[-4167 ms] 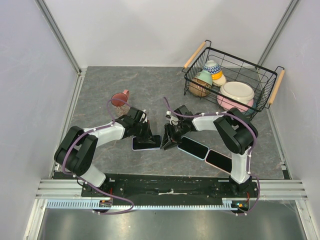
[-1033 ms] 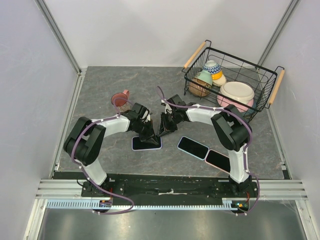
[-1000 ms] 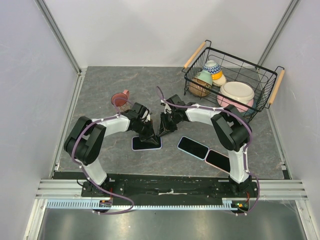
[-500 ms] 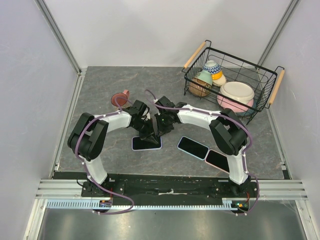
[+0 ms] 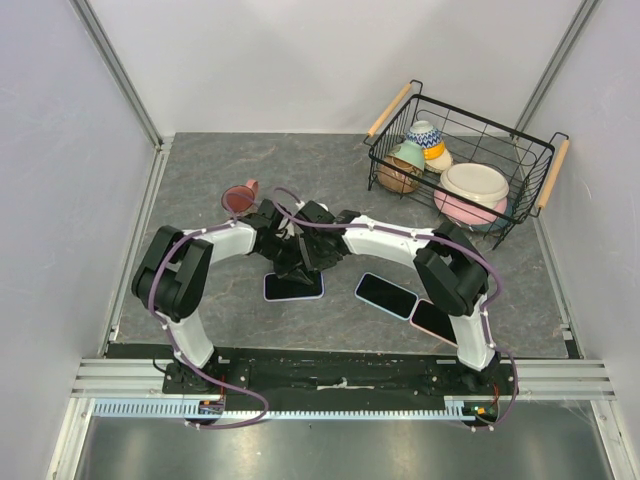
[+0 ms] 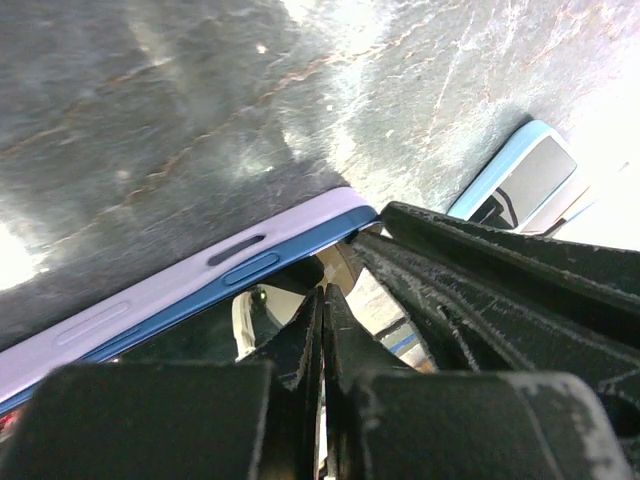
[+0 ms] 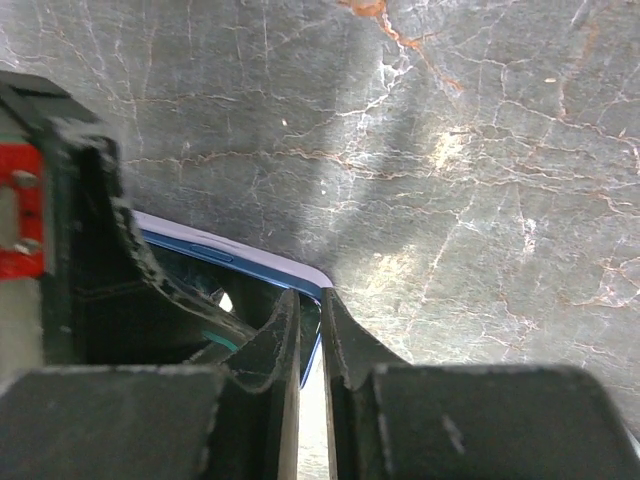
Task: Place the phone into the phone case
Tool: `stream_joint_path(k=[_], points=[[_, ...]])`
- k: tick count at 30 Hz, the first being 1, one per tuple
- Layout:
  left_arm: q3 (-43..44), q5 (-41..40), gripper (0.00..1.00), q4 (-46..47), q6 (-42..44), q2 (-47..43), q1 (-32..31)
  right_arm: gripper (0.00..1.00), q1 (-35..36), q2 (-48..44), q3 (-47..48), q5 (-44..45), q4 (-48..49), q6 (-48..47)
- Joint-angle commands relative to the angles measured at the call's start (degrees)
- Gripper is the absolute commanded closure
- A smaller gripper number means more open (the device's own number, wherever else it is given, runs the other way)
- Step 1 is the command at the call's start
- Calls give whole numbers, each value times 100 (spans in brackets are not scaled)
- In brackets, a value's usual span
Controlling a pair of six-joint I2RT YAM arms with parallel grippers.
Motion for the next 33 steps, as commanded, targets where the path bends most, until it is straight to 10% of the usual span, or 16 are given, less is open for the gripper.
stream_joint_path(k=[1,8,17,33], points=[[-544,-1044,98,347,288,-58,357,89,-177,1804,-954,2151,-1138,-419],[-1168,-840,93,489,122,-1568,445,84,-195,1191,-1269,834,-427,-657],[-1995,-815,73,314,-168,-3380,436,50,-283,205,-1270,-292,400,-657],[-3295,-1052,50,848,-1064,-4138,454,48,-573,38,-1928,-2761,1823,-332]])
